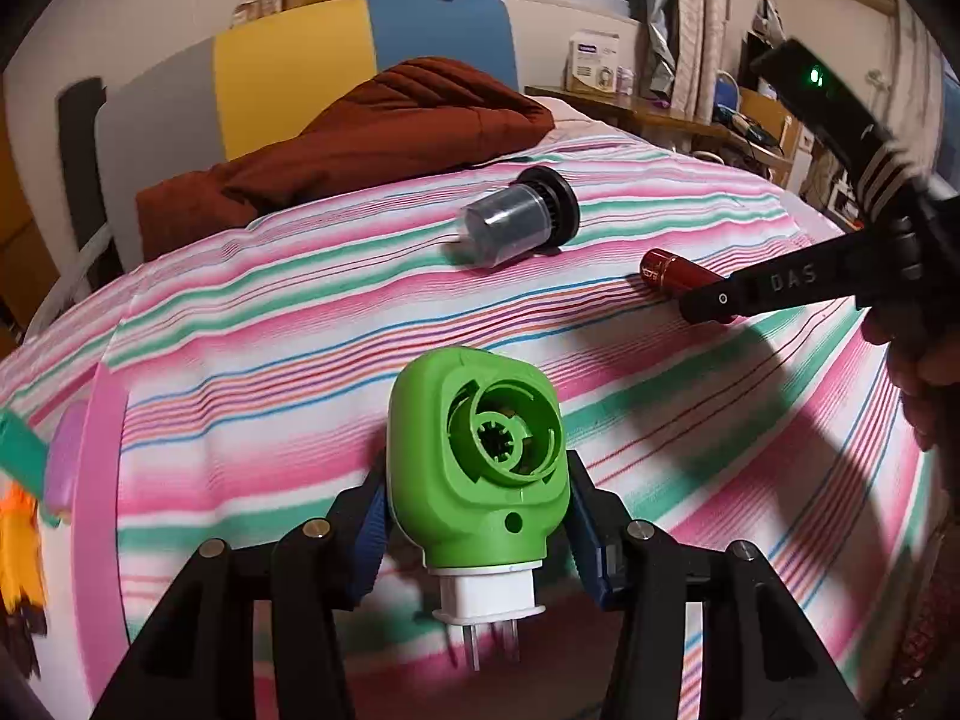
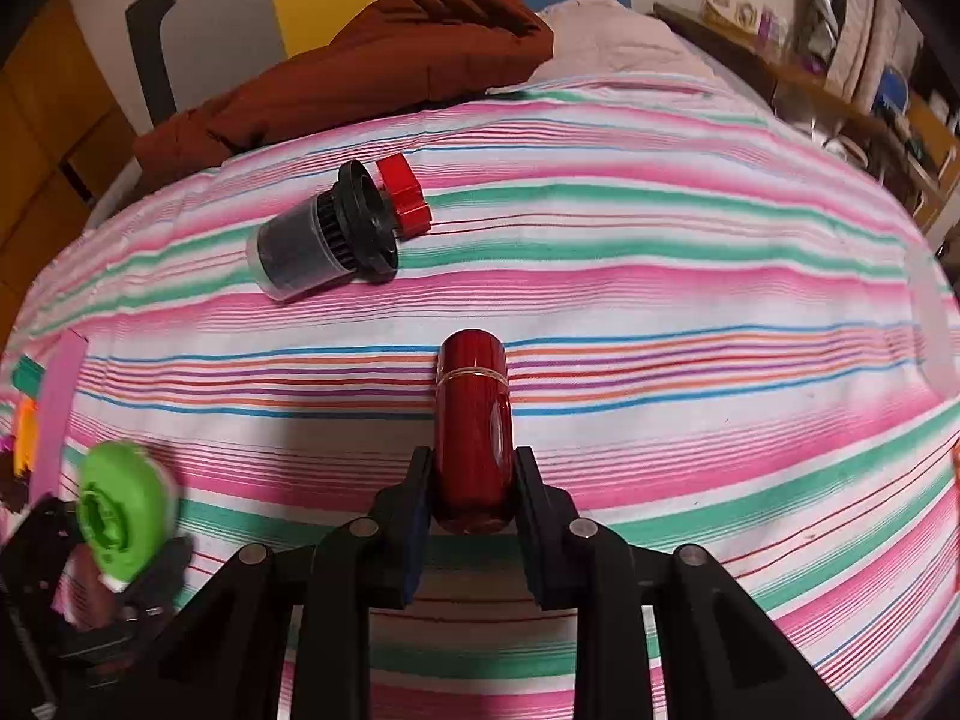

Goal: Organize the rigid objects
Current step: 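Carry the green plug-in device into the white tray and open the left gripper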

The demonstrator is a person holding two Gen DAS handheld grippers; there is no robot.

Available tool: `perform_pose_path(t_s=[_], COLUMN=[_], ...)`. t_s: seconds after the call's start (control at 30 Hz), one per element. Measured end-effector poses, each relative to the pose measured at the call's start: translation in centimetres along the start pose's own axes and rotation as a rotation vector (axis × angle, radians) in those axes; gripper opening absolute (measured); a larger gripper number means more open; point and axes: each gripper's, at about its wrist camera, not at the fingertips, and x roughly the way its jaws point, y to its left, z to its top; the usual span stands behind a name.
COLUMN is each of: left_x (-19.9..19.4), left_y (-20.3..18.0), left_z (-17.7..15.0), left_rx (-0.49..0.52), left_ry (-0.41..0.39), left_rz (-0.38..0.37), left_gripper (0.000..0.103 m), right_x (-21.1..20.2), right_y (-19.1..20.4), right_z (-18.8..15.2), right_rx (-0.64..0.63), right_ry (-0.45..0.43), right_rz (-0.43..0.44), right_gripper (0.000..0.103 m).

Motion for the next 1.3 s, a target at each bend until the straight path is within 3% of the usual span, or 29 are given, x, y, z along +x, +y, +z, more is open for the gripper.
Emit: perform_pose_path(t_s=[0.23,0.7,1.07,1.3], left_x=[-2.8,-8.2,-12.1,-13.7], left_y=[1.1,2.8,7.0,11.6], left_z=[-1.9,-4.6,-6.6,-8.8], left_rx=[-0.109,-0.152,-0.239,-0.332], left_ry=[-0.024,-0.072,-0.111,-0.109], left_rz=[-0.07,-0.096,-0.049,0.038], left_gripper=[0.052,0.052,0.052,0.052], right_x=[0.3,0.1,0.3,0.5], right_y=[-1.0,0.2,0.1,0.2], right_z=[0.0,-0.8,-0.6,-0.6], right_rx=[0.03,-0.026,-0.042,-0.054], right_ry=[0.012,0.015,0.013,0.011], right_rz=[0.002,-0.046,-0.059,-0.067], right_gripper=[0.025,0.025,0.025,0.025])
